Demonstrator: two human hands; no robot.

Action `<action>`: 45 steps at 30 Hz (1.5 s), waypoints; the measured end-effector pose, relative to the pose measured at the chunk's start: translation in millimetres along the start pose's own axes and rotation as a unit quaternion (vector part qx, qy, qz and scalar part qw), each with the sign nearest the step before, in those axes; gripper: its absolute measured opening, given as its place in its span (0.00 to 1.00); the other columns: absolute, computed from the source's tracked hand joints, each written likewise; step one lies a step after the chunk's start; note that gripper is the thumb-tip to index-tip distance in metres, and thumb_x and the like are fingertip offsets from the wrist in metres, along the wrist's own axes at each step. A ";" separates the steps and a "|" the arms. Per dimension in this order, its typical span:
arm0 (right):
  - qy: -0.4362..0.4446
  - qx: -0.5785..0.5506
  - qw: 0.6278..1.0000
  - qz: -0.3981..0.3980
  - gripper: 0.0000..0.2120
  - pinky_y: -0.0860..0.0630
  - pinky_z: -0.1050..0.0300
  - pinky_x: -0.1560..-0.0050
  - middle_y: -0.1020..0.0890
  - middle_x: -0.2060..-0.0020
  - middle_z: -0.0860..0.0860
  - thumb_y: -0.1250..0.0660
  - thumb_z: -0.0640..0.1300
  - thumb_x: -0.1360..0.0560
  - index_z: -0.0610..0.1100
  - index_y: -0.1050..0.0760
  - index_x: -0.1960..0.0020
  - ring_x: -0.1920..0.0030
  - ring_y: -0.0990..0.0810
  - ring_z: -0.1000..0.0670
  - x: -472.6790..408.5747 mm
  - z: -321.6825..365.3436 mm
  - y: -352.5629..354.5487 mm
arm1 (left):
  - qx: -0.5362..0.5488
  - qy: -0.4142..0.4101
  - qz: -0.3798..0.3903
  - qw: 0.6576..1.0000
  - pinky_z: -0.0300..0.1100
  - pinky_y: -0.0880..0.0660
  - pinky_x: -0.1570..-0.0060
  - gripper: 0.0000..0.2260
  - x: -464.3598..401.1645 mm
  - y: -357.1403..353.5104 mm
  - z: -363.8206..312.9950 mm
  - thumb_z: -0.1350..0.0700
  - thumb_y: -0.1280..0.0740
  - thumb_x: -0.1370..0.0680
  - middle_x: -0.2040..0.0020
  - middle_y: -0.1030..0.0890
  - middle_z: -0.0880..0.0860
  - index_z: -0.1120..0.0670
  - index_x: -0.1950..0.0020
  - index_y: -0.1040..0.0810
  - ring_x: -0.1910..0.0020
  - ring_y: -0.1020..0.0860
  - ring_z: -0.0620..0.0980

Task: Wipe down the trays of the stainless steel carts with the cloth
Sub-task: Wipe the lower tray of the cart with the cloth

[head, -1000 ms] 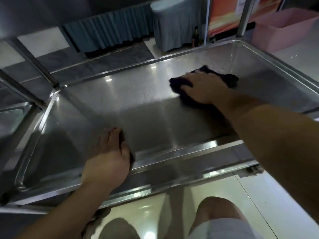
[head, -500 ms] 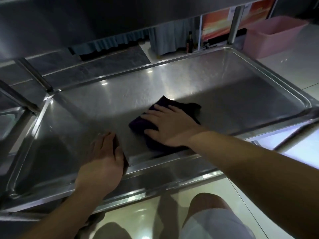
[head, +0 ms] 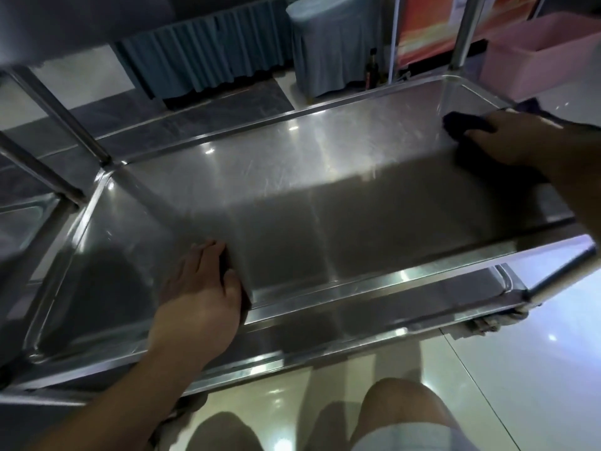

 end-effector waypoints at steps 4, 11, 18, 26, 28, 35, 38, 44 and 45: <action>-0.008 -0.002 1.000 -0.020 0.26 0.28 0.40 0.32 0.25 0.30 0.39 0.41 0.64 0.20 0.55 0.33 0.25 0.34 0.24 0.34 50.7 -23.3 1.1 | 0.001 0.004 0.003 1.000 0.61 0.29 0.32 0.26 -2.3 -2.4 4.4 0.48 0.50 0.19 0.32 0.26 0.61 0.61 0.29 0.27 0.32 0.28 0.64; -0.019 0.051 0.998 0.018 0.32 0.34 0.43 0.26 0.32 0.23 0.48 0.50 0.66 0.20 0.54 0.39 0.20 0.24 0.33 0.43 160.3 4.2 -9.5 | -0.001 0.012 0.003 1.000 0.65 0.29 0.34 0.25 -2.5 -3.0 3.5 0.50 0.48 0.18 0.36 0.24 0.67 0.66 0.32 0.26 0.35 0.27 0.69; 0.225 0.034 0.969 0.095 0.31 0.54 0.46 0.19 0.48 0.18 0.62 0.53 0.65 0.18 0.59 0.50 0.17 0.18 0.54 0.54 200.5 191.0 -52.9 | 0.025 0.020 0.035 0.999 0.63 0.30 0.32 0.28 -1.8 2.0 -0.6 0.46 0.51 0.18 0.29 0.27 0.64 0.62 0.27 0.29 0.30 0.29 0.66; 0.153 0.000 0.988 0.019 0.29 0.40 0.39 0.24 0.32 0.23 0.55 0.49 0.67 0.21 0.59 0.36 0.23 0.22 0.37 0.48 90.2 147.8 -36.7 | 0.066 0.045 0.045 0.996 0.59 0.31 0.30 0.24 1.8 10.0 -9.2 0.49 0.46 0.17 0.24 0.31 0.57 0.55 0.23 0.32 0.26 0.32 0.60; 0.083 -0.001 0.997 0.002 0.33 0.34 0.40 0.27 0.27 0.26 0.49 0.51 0.70 0.25 0.59 0.34 0.24 0.26 0.30 0.43 72.9 96.8 -24.6 | 0.068 0.055 0.043 0.995 0.59 0.31 0.31 0.22 2.0 10.3 -11.0 0.52 0.43 0.16 0.24 0.31 0.57 0.55 0.22 0.32 0.26 0.32 0.60; -0.085 0.008 0.996 0.003 0.33 0.33 0.41 0.27 0.30 0.25 0.42 0.49 0.69 0.22 0.56 0.38 0.21 0.27 0.30 0.38 115.9 -29.8 1.4 | 0.017 0.027 0.030 0.999 0.62 0.28 0.37 0.24 -0.1 6.3 -4.0 0.48 0.47 0.19 0.34 0.25 0.63 0.61 0.30 0.28 0.37 0.27 0.66; -0.077 0.044 0.996 -0.012 0.29 0.31 0.43 0.31 0.28 0.26 0.44 0.49 0.64 0.19 0.52 0.36 0.22 0.27 0.29 0.40 147.6 -4.2 -8.0 | 0.012 0.026 0.010 1.000 0.62 0.27 0.41 0.21 0.3 4.7 -3.0 0.49 0.44 0.20 0.39 0.23 0.64 0.61 0.34 0.26 0.41 0.26 0.66; 0.050 0.028 0.989 -0.134 0.28 0.24 0.46 0.41 0.16 0.39 0.46 0.46 0.61 0.23 0.46 0.20 0.35 0.36 0.21 0.43 228.1 119.2 -38.0 | -0.032 -0.007 0.000 0.999 0.61 0.29 0.41 0.23 -0.9 -1.1 -0.3 0.50 0.49 0.19 0.39 0.24 0.64 0.63 0.36 0.25 0.40 0.26 0.66; 0.079 0.014 0.987 -0.140 0.27 0.24 0.47 0.41 0.16 0.40 0.47 0.44 0.60 0.24 0.46 0.19 0.36 0.36 0.20 0.44 240.1 142.1 -43.8 | -0.028 -0.003 -0.007 1.000 0.61 0.29 0.42 0.22 -0.5 -1.1 -0.7 0.50 0.48 0.19 0.39 0.24 0.64 0.64 0.36 0.25 0.40 0.26 0.67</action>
Point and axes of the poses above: each hand's wrist, its own x-axis away from the middle knuckle, its own y-axis out of the back of the hand, z = x × y, the point moved 3 cm from there along -x, towards the middle knuckle
